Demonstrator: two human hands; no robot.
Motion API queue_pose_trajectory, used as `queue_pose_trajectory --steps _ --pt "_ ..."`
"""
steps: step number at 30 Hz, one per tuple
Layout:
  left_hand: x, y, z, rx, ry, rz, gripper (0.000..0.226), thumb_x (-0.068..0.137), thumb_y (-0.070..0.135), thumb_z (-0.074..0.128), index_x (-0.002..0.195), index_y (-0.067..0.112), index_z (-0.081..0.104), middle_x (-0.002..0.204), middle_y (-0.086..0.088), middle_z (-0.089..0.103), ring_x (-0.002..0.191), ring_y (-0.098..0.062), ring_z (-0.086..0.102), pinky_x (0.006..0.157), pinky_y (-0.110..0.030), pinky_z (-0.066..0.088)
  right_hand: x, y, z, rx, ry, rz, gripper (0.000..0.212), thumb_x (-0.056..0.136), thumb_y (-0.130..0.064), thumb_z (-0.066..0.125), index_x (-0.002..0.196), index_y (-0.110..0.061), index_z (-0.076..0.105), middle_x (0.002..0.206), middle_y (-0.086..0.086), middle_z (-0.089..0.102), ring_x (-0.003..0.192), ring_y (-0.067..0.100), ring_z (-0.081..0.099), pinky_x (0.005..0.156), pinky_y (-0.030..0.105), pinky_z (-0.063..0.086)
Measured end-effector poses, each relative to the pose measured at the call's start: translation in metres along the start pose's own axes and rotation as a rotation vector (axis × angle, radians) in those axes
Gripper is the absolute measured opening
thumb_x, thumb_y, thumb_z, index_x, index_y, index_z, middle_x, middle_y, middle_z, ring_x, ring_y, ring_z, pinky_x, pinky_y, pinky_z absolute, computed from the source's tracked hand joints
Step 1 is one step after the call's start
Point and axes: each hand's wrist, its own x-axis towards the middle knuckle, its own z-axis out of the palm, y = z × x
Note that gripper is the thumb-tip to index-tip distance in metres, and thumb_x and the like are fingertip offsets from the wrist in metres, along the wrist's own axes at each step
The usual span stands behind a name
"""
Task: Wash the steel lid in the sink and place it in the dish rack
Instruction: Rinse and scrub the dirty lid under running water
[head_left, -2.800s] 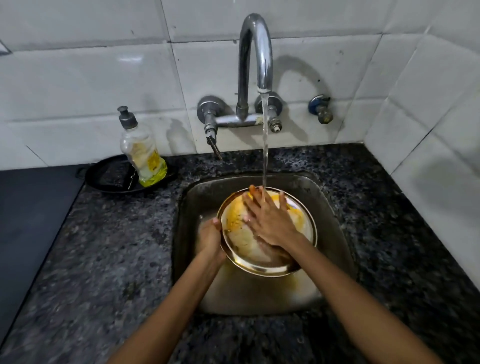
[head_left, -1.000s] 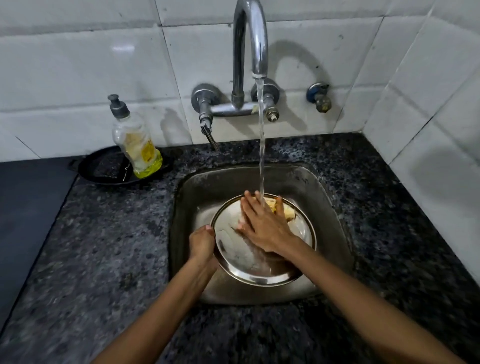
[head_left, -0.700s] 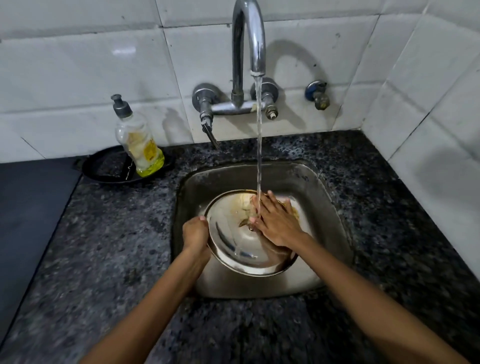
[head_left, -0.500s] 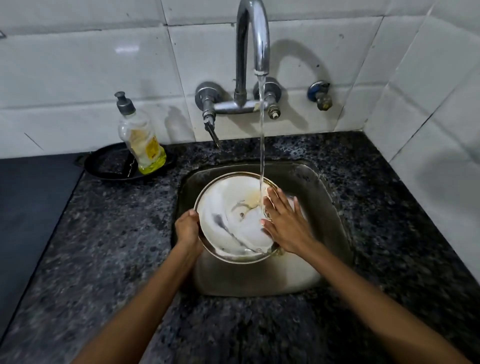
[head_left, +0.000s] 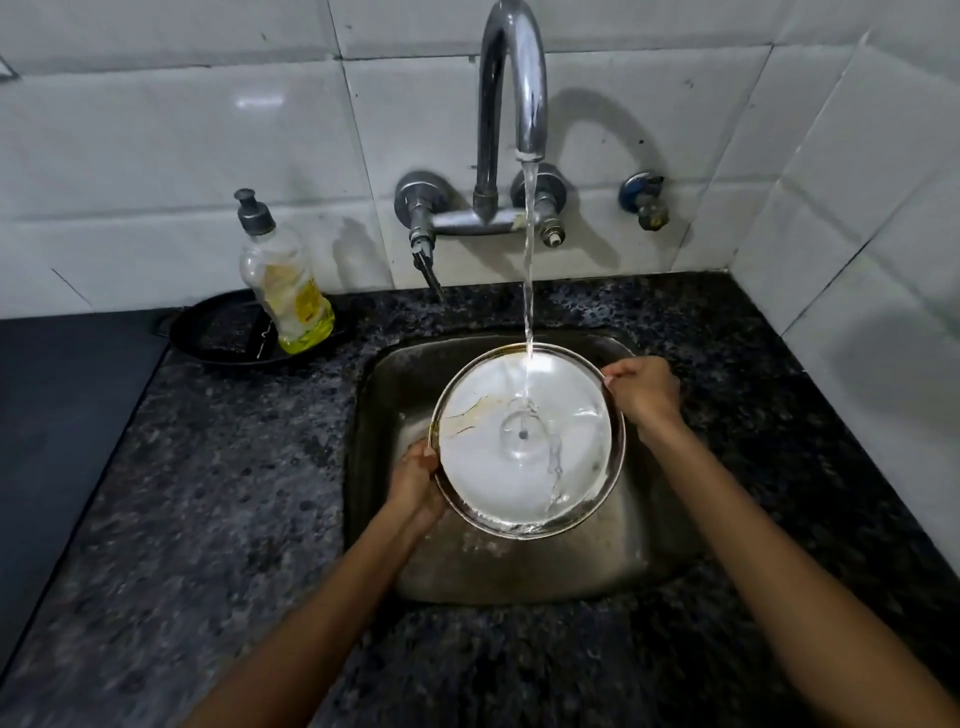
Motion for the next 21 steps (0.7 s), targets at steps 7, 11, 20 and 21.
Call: queue_pose_trajectory --steps 7,11,20,21 --pt "-0.011 0.019 -0.009 0.436 -0.102 -0.017 0.018 0.094 0.018 0.044 0.081 0.018 0.056 0.070 -0.002 0.058 0.064 -0.018 0.054 0.060 -0.031 0.049 0.004 0.024 -0.002 -0.100 -0.310 0.077 0.030 0.077 0.005 0.044 0.059 -0.015 0.055 0.059 0.007 0.050 0.056 0.019 0.047 0.054 0.027 0.042" --pt "-0.005 0.040 -0.012 0.900 -0.143 0.233 0.014 0.082 0.032 0.061 0.074 0.021 0.062 0.068 0.001 0.059 0.072 -0.015 0.054 0.072 -0.031 0.045 0.007 0.018 -0.001 -0.167 -0.277 -0.140 0.039 0.079 0.004 0.048 0.054 -0.021 0.063 0.062 0.010 0.061 0.064 0.028 0.056 0.063 0.032 0.043" --pt "0.007 0.088 0.064 1.410 -0.206 0.781 0.029 0.087 0.026 0.058 0.095 0.001 0.070 0.104 -0.018 0.062 0.102 -0.027 0.056 0.081 -0.022 0.034 -0.012 -0.058 0.015 -0.331 -0.328 -0.468 0.024 0.088 -0.007 0.051 0.102 -0.012 0.070 0.109 0.009 0.071 0.103 0.025 0.062 0.083 0.026 0.041" --pt "0.008 0.091 0.065 1.396 -0.202 0.763 0.028 0.088 0.025 0.057 0.093 0.001 0.069 0.103 -0.020 0.061 0.100 -0.028 0.057 0.076 -0.022 0.033 -0.010 -0.061 0.014 -0.299 -0.346 -0.463 0.023 0.088 -0.006 0.052 0.102 -0.010 0.069 0.109 0.010 0.071 0.103 0.024 0.062 0.085 0.028 0.042"
